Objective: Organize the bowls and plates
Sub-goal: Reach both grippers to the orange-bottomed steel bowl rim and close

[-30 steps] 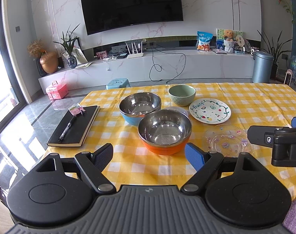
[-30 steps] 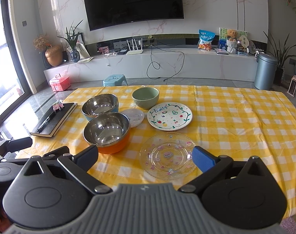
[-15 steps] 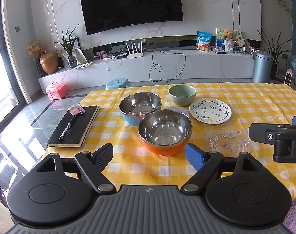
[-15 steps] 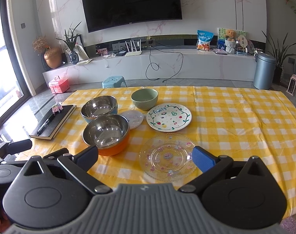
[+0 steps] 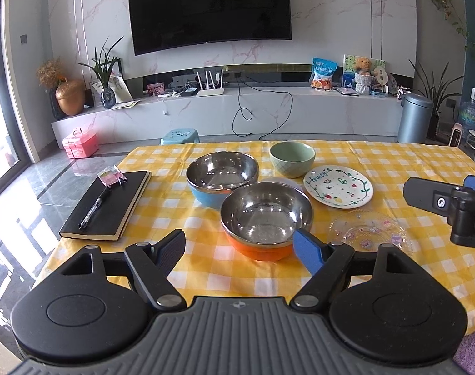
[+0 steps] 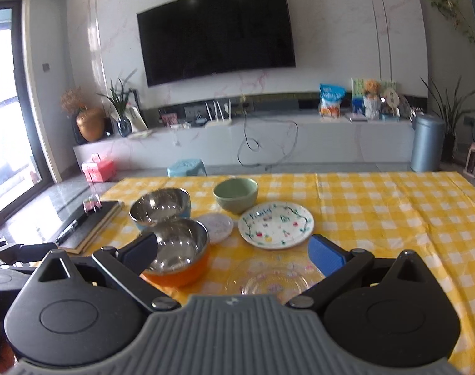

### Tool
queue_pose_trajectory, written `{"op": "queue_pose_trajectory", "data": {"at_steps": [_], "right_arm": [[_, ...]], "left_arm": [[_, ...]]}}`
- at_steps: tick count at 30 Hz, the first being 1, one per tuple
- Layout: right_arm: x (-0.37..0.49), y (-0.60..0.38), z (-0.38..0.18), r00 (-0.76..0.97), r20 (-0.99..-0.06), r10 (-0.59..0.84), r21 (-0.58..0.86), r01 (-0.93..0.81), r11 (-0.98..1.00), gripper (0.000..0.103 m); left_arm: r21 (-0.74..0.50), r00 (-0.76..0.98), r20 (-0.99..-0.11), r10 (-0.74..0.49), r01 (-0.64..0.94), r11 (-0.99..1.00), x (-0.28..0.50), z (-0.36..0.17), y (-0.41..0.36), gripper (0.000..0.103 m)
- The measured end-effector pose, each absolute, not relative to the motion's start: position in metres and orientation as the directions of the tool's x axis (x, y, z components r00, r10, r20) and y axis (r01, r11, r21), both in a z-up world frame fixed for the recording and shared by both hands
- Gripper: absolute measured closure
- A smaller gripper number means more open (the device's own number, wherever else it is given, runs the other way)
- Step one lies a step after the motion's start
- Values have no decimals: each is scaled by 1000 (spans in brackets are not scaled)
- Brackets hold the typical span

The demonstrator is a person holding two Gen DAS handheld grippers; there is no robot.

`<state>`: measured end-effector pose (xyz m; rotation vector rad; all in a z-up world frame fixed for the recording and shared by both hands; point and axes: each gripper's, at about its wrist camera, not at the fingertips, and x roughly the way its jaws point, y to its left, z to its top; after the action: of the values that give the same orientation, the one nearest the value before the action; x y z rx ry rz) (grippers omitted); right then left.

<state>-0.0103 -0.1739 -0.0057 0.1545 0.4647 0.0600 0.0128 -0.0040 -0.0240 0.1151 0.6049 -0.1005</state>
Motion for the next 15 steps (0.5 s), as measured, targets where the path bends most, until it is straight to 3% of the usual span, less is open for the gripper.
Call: {"op": "queue_pose_trajectory", "data": {"at_steps": [6, 10, 12, 15], "right_arm": [[21, -162, -19, 858, -500, 116, 129, -59, 990, 3], [43, -155, -30, 826, -547, 136, 143, -67, 987, 6], [54, -153, -33, 813, -566, 135, 145, -64, 987, 23], [73, -149, -41, 793, -594, 130, 149, -51, 988, 31]], "left_arm": [[-21, 801, -587, -120, 133, 991, 37, -34, 17, 32], [-51, 790, -597, -139, 136, 989, 52, -38, 24, 38], [-82, 779, -607, -157, 135, 987, 60, -40, 28, 44], [-128, 762, -622, -179, 126, 984, 74, -45, 33, 52]]}}
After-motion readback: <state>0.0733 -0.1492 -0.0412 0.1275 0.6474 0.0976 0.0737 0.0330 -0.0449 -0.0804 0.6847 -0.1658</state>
